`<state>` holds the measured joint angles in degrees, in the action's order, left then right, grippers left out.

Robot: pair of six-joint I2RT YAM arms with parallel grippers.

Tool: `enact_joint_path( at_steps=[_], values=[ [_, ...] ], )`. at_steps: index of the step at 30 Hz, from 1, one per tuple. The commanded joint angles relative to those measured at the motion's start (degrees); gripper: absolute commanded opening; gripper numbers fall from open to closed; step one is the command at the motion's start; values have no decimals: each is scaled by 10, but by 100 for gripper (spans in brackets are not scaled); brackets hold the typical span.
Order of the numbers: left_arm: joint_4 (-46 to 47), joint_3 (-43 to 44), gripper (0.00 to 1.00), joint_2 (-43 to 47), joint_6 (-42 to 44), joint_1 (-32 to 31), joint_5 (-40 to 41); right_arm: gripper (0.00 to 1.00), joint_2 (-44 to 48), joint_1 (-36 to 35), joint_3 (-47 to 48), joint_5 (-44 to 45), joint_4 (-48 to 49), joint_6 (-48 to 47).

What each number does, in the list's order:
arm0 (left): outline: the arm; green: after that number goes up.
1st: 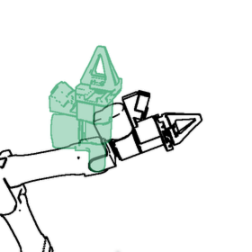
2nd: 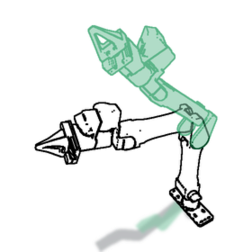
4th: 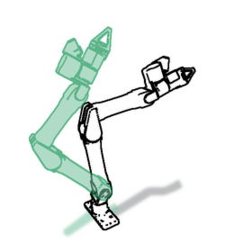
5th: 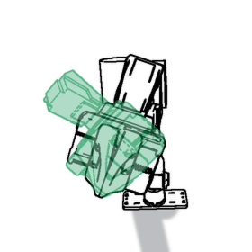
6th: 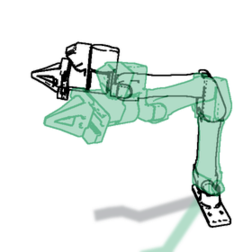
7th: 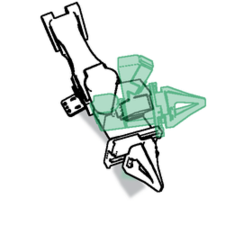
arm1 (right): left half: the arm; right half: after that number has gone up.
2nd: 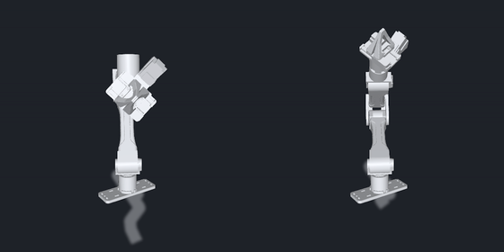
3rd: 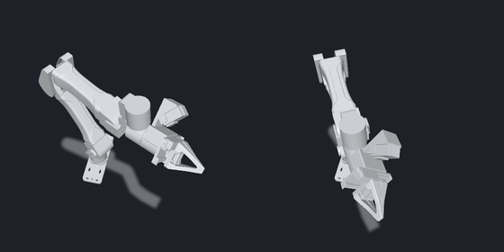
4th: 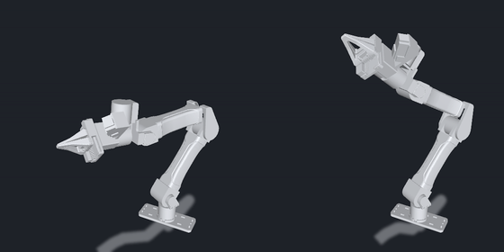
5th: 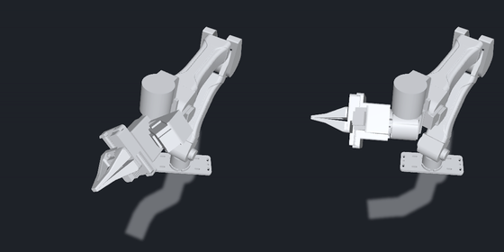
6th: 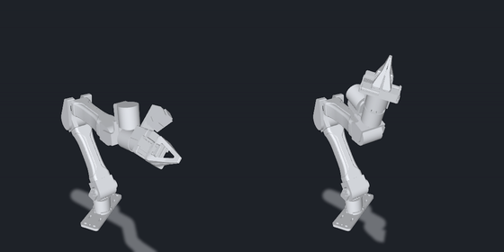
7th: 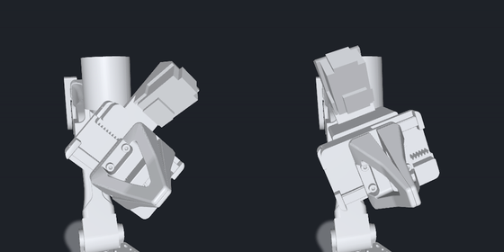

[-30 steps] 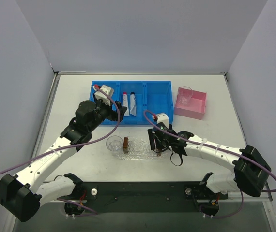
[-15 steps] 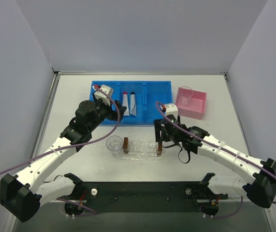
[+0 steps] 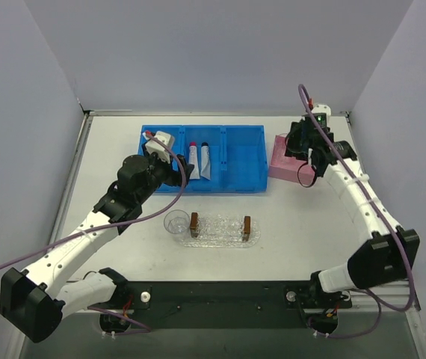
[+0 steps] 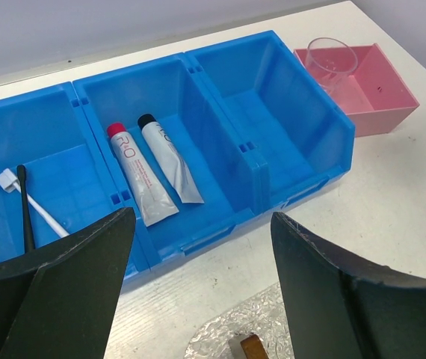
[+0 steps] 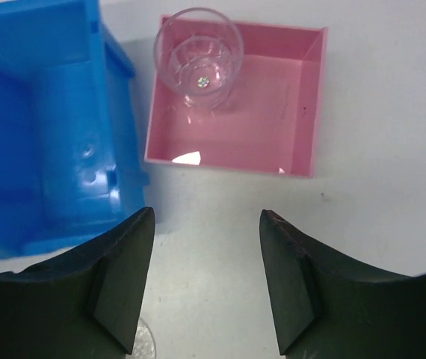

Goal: Prepare toiletry sets of a toothbrush and toothpaste on the tray

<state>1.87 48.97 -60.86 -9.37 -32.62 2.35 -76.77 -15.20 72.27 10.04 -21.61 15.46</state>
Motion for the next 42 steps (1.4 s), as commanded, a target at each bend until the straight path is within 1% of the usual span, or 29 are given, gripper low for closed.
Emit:
enact_joint_path(
  at_steps=[1,6,11,13,19,24,30,31,33,34,36,37,39,40,41,42],
  values=[
    [9,27,84,-7,3,1,-2,53,-105,57,80,-34,-8,-25],
    [7,29,84,-9,2,-1,-6,53,-173,102,117,-82,14,-4],
    [9,28,84,-15,-4,-10,-10,49,-244,121,156,-95,19,-7],
    [6,30,84,-17,-2,-16,-9,48,-270,126,171,-114,25,-3],
    [3,31,83,-21,1,-32,-4,45,-341,130,212,-102,38,12],
    [2,31,83,-21,5,-36,1,44,-373,130,223,-85,56,29],
    [1,31,83,-18,8,-38,8,35,-392,130,222,-72,60,36],
    [1,31,83,-18,8,-38,8,32,-393,131,222,-71,60,35],
    [1,31,83,-18,8,-39,8,28,-394,130,219,-66,60,36],
    [1,31,83,-18,8,-39,8,24,-394,130,219,-65,60,35],
    [1,31,83,-19,8,-39,8,19,-393,130,218,-64,60,37],
    [1,31,83,-17,8,-39,8,14,-392,131,219,-63,60,38],
    [1,31,83,-18,8,-39,8,10,-386,130,216,-58,58,41],
    [1,31,83,-18,8,-39,9,4,-385,130,214,-57,57,43],
    [1,31,83,-17,9,-39,9,1,-382,130,213,-56,58,44],
    [2,31,83,-17,9,-39,10,0,-378,131,212,-56,58,45]
  ],
)
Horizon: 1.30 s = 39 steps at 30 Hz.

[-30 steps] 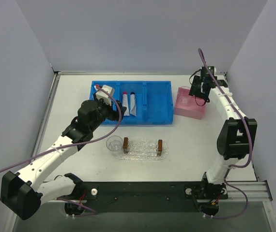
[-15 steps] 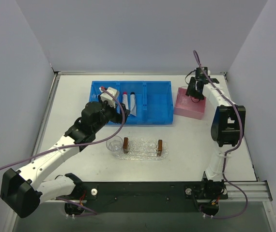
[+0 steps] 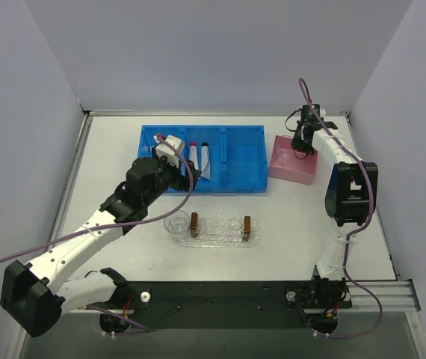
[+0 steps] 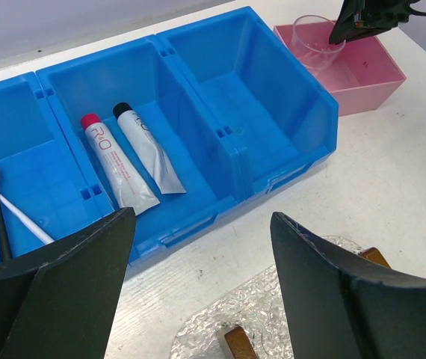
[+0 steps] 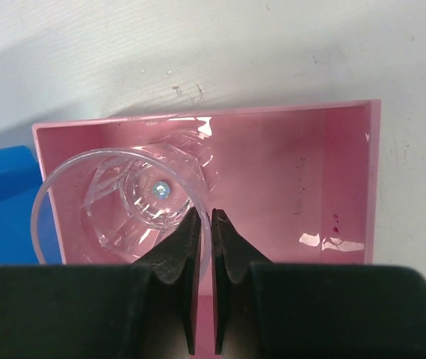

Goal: Prepare toiletry sets of a toothbrush and toothpaste on the tray

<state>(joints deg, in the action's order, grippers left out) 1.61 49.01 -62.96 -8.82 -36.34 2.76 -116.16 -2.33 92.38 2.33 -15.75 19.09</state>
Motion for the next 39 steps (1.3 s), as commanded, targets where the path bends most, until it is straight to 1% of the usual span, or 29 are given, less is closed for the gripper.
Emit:
enact_joint_path(
  at_steps=[1,8,11,17,22,26,27,30,34,39],
  values=[
    [4,31,83,5,5,-2,6,0,19,1,9,21,-1,11],
    [3,31,83,6,6,-2,8,0,50,1,-4,22,2,10],
    [3,30,83,7,6,-2,7,0,79,1,-18,20,10,7],
    [6,29,83,17,6,-4,7,0,170,0,-60,16,30,-2],
    [7,29,83,21,11,-6,7,0,274,-13,-116,-6,35,-7],
    [2,33,83,23,11,-5,8,0,358,-54,-170,-11,27,-34],
    [0,34,84,23,13,-4,8,0,389,-78,-178,-9,20,-41],
    [-2,35,84,27,12,-2,8,0,443,-112,-208,-5,-22,-53],
    [-6,39,84,28,12,0,8,0,506,-151,-260,-19,-80,-41],
    [-5,36,84,30,12,0,4,0,573,-197,-336,-9,-119,-13]
  ],
)
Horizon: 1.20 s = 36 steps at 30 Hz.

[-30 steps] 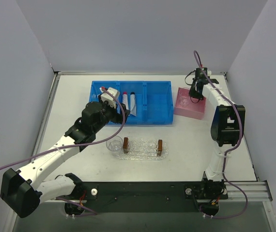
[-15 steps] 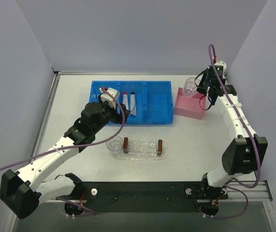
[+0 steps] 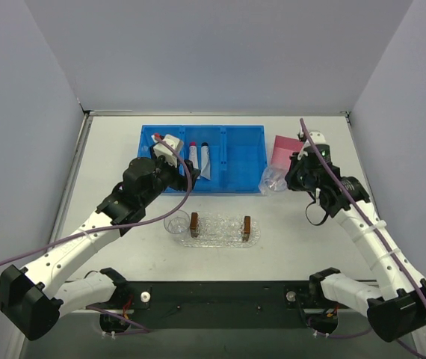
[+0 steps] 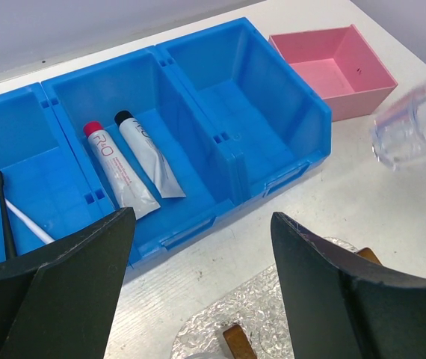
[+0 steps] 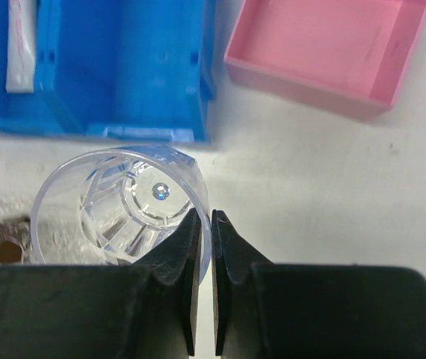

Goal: Prepare toiletry sets of a toothbrush and toothpaste on the tray

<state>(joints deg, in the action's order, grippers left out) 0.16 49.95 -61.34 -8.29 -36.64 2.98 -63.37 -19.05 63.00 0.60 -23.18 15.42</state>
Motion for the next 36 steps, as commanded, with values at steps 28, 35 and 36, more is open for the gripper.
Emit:
enact_joint_path(
  at_steps=[28,35,36],
  values=[
    [11,23,85,44,18,3,18,0,67,-156,-239,103,-7,165],
    [5,25,85,26,20,3,26,0,51,-193,-263,118,15,179],
    [5,25,85,25,20,3,26,0,54,-196,-264,121,16,179]
  ],
)
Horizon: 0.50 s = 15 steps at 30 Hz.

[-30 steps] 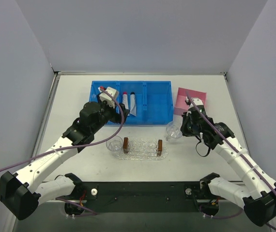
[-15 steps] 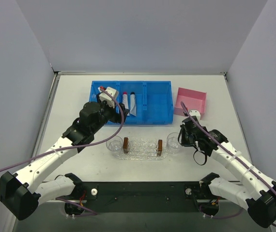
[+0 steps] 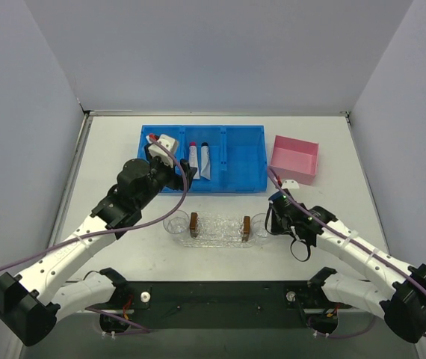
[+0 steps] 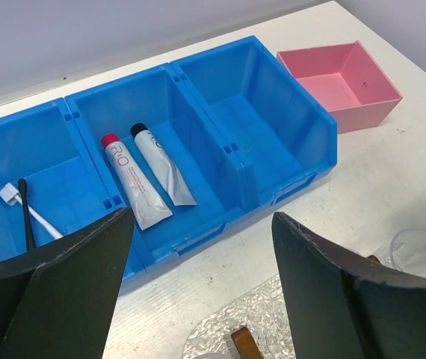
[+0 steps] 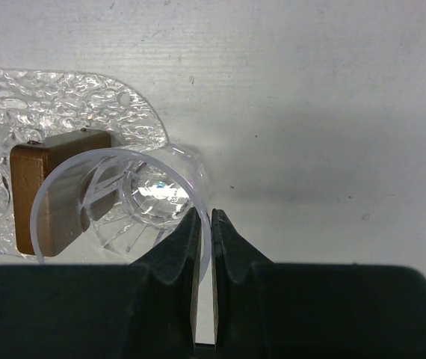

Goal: Prepare toiletry sets of a toothbrush and toothpaste on the tray

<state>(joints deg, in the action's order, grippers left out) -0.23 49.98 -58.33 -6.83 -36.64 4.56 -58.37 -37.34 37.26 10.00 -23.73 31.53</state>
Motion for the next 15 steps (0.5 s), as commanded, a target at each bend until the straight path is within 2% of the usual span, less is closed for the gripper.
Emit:
enact_joint_path(
  at_steps=[1,15],
  values=[
    [8,25,85,-8,5,3,11,0,4,-14,-9,27,22,18],
    [6,26,85,-17,10,3,16,0,-7,-34,-10,37,39,21]
  ],
)
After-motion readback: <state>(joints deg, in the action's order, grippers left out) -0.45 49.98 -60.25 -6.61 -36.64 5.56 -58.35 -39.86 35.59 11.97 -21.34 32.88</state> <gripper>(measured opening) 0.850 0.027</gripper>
